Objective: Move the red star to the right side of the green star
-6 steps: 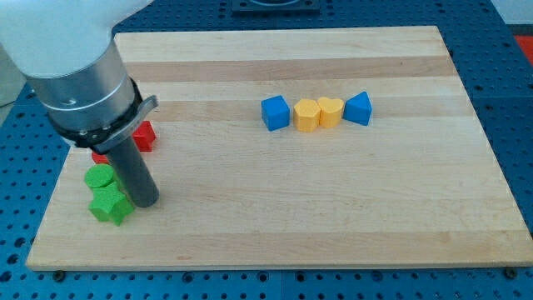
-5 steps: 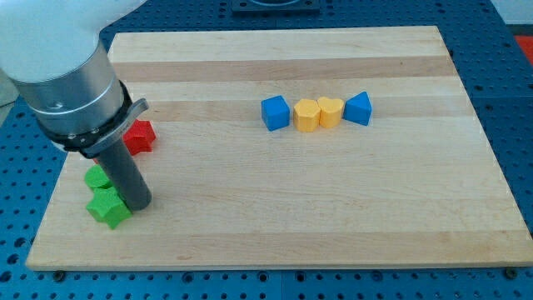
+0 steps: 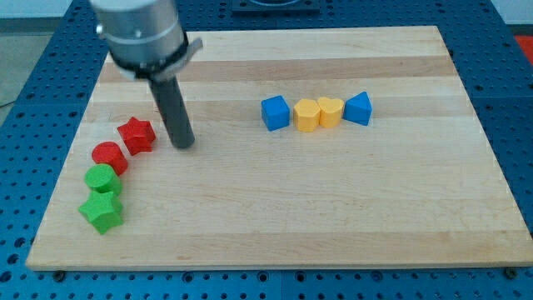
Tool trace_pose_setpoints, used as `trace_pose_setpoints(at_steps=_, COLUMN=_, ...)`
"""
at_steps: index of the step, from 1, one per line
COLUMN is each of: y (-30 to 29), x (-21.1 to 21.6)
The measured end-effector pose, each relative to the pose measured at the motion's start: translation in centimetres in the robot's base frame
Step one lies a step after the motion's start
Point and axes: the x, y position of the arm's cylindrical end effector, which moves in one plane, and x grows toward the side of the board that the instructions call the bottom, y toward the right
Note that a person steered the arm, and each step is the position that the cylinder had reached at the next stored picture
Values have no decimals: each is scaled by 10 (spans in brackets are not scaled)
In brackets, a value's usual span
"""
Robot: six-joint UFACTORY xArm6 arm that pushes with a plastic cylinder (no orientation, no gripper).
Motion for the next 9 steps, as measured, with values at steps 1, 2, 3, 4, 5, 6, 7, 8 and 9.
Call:
trace_pose_setpoints(at_steps=1, y=-17, x=-62)
trace_pose_setpoints(at_steps=2, y=-58, x=-74)
trace_pose_setpoints(at_steps=3, y=-92, x=-72)
trace_pose_setpoints(at_steps=4, y=-89, x=-49)
trace_pose_setpoints(at_steps=5, y=-63, x=-30)
trace_pose_setpoints(at_steps=6, y=-27, x=-11)
trace_pose_setpoints(at_steps=7, y=-14, x=-7)
trace_pose_setpoints(at_steps=8, y=-54, x=-27)
trace_pose_setpoints(at_steps=9, y=-98, x=-30)
